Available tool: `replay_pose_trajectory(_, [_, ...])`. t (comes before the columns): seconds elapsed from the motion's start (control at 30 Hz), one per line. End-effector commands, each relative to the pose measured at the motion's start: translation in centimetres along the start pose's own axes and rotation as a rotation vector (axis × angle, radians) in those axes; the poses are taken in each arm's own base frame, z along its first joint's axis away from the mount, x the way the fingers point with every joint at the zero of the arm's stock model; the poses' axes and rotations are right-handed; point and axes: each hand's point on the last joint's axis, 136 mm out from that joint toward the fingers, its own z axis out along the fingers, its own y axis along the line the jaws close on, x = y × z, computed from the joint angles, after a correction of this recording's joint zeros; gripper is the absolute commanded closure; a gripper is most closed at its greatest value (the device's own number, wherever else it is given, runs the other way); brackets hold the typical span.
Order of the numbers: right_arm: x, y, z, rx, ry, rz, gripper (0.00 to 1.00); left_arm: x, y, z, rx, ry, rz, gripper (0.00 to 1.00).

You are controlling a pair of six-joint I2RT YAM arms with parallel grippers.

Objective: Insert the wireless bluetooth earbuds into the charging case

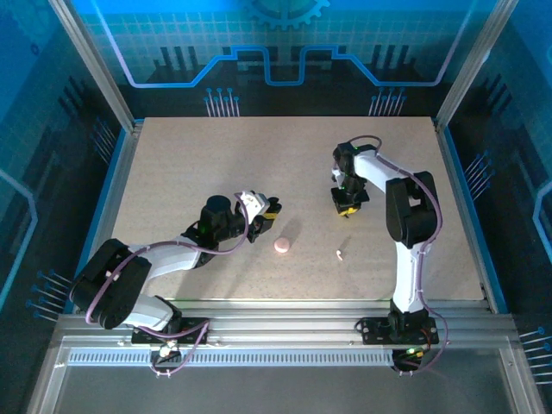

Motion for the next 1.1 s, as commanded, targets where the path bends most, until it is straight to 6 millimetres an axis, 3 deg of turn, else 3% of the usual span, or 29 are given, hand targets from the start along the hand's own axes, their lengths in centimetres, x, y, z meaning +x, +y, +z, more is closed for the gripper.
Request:
replay_pose_trajectory(0.0, [-1.3, 1.5, -3.1, -0.060, -0.140, 0.027, 0.82, -1.8, 0.2, 0.1, 0.009, -0.042, 0.017, 0.77])
replay_pose_trajectory(0.23, [-2.0, 4.6, -9.0, -0.218, -0.362, 0.023, 0.82, -3.1, 0.1, 0.6, 0.020, -0.113, -0.025, 0.77])
replay_pose_trajectory(0.63, [-0.6, 10.9, -18.9, -0.494, -0.720, -0.011, 0.82, -6.3, 0.4, 2.4, 0.048, -0.244, -0.067, 0.77])
replay_pose_trajectory(0.83, [-0.2, 13.0, -22.0, -0.627, -0.853, -0.004, 0.81, -7.9, 0.4, 2.7, 0.057, -0.301, -0.071, 0.78])
replay_pose_trajectory(1.07, [-0.1, 14.8, -23.4, -0.673, -0.901, -0.034, 0.81, -9.2, 0.7, 2.7, 0.051, -0.360, -0.090, 0.78])
